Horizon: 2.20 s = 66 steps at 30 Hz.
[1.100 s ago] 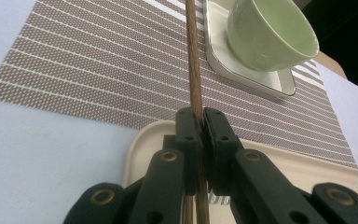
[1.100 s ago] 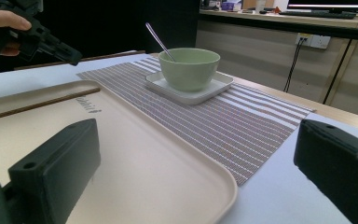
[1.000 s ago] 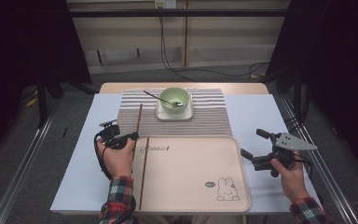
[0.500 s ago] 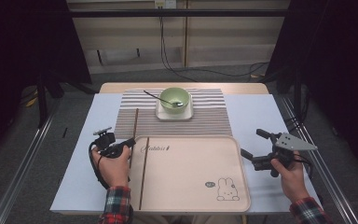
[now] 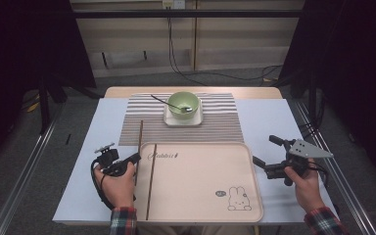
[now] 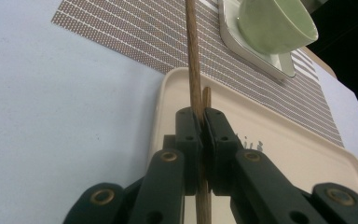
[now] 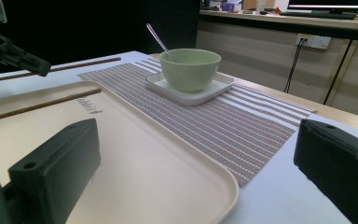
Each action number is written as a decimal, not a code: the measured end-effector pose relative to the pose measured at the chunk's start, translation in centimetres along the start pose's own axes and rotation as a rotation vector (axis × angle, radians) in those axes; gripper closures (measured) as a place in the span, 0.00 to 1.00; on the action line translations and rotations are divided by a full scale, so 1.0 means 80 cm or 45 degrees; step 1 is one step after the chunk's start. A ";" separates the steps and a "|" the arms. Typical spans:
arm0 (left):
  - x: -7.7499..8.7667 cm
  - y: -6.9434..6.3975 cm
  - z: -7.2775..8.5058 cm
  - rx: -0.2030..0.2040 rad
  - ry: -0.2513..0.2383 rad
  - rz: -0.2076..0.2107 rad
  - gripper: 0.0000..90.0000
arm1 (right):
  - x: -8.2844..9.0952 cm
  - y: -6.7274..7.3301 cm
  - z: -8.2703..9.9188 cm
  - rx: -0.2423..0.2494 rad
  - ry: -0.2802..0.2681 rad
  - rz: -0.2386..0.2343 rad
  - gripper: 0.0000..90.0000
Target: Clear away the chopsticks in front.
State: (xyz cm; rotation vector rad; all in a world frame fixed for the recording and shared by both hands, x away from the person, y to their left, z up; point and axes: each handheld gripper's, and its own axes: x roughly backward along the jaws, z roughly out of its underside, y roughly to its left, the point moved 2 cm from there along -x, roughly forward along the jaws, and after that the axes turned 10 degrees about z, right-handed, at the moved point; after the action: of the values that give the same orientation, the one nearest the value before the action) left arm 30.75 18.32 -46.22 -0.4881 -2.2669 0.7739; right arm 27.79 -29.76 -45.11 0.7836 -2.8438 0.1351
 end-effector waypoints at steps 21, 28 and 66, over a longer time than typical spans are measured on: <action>0.019 -0.001 0.025 0.016 -0.029 0.010 0.95 | 0.000 0.000 0.000 0.007 -0.004 -0.009 0.00; 0.025 -0.004 0.032 0.024 -0.032 0.030 0.95 | 0.000 0.001 0.000 0.001 -0.003 -0.007 0.00; 0.029 -0.014 0.057 0.000 0.035 0.020 0.95 | 0.001 0.002 -0.001 -0.001 -0.001 -0.004 0.00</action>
State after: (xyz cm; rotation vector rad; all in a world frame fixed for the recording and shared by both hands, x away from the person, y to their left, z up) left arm 25.77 16.91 -47.02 -0.5145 -2.2399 0.7707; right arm 27.67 -29.66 -45.06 0.7879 -2.8430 0.1337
